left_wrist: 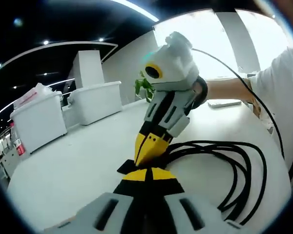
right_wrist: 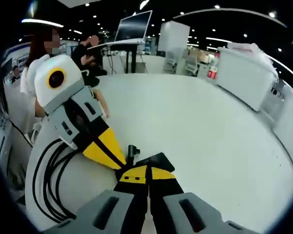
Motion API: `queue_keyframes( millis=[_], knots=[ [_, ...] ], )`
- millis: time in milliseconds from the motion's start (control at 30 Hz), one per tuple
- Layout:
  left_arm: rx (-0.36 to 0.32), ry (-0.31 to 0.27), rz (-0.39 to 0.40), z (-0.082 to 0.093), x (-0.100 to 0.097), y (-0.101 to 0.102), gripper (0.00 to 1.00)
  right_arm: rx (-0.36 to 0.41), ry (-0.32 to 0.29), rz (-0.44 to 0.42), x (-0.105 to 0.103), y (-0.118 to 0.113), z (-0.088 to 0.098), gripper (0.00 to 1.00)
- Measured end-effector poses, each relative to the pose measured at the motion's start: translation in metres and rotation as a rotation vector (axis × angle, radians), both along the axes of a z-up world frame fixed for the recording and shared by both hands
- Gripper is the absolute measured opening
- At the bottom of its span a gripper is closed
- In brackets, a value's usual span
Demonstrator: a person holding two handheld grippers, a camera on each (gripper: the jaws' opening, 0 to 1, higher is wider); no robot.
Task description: Coil the Type-C to USB data cable on the desktop and secure it with Velcro straps.
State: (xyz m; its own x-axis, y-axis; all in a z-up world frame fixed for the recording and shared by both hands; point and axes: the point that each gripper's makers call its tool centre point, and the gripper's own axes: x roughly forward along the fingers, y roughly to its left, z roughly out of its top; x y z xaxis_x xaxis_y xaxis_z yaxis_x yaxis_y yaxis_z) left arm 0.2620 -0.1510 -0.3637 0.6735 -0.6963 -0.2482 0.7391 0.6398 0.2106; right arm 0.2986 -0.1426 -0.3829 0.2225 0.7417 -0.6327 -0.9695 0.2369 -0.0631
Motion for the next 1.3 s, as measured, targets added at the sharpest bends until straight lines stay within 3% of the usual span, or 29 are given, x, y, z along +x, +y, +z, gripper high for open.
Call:
queue_keyframes(
  millis=[133,233,300,333,367,467,500,600,667,900,1000,1100,1233,1300],
  knots=[
    [0.008,0.021,0.037,0.001,0.000,0.009,0.03,0.013,0.021,0.011,0.004,0.002,0.001,0.00],
    [-0.017,0.060,0.033,0.000,-0.001,0.009,0.03,-0.010,-0.020,0.016,0.005,0.001,0.002,0.00],
    [-0.017,0.064,0.031,-0.001,-0.001,0.009,0.03,-0.008,-0.012,0.021,0.002,0.002,0.004,0.00],
    [-0.017,0.065,0.031,-0.002,-0.001,0.008,0.03,0.061,0.018,0.023,-0.003,0.010,0.011,0.00],
    [-0.016,0.064,0.031,-0.002,-0.001,0.008,0.03,0.077,0.055,0.030,-0.008,0.013,0.011,0.00],
    [-0.012,0.064,0.027,-0.003,-0.002,0.007,0.03,-0.033,-0.025,0.033,0.003,0.004,0.000,0.00],
    [0.001,0.049,0.030,-0.002,-0.002,0.007,0.03,0.001,-0.034,0.059,0.002,0.009,0.004,0.00],
    [0.051,0.004,0.033,-0.002,-0.005,0.008,0.03,0.015,-0.008,0.017,0.000,0.007,0.002,0.00],
    [0.049,0.012,0.027,-0.001,-0.007,0.008,0.03,-0.002,-0.054,0.004,0.007,0.003,0.005,0.00],
    [-0.012,0.054,0.041,0.005,-0.006,0.013,0.03,0.060,-0.083,-0.043,0.008,0.003,0.003,0.00],
    [-0.076,0.030,0.131,0.020,0.006,0.032,0.03,0.066,-0.174,-0.056,0.015,0.004,0.005,0.00],
    [-0.133,0.023,0.196,0.030,0.013,0.047,0.03,0.088,-0.127,-0.076,0.014,0.004,0.004,0.00],
    [-0.161,0.019,0.219,0.034,0.018,0.056,0.03,0.092,-0.139,-0.078,0.013,0.004,0.004,0.00],
    [-0.164,0.019,0.218,0.034,0.018,0.055,0.03,0.047,-0.157,-0.035,0.011,0.004,0.005,0.00]
  ],
)
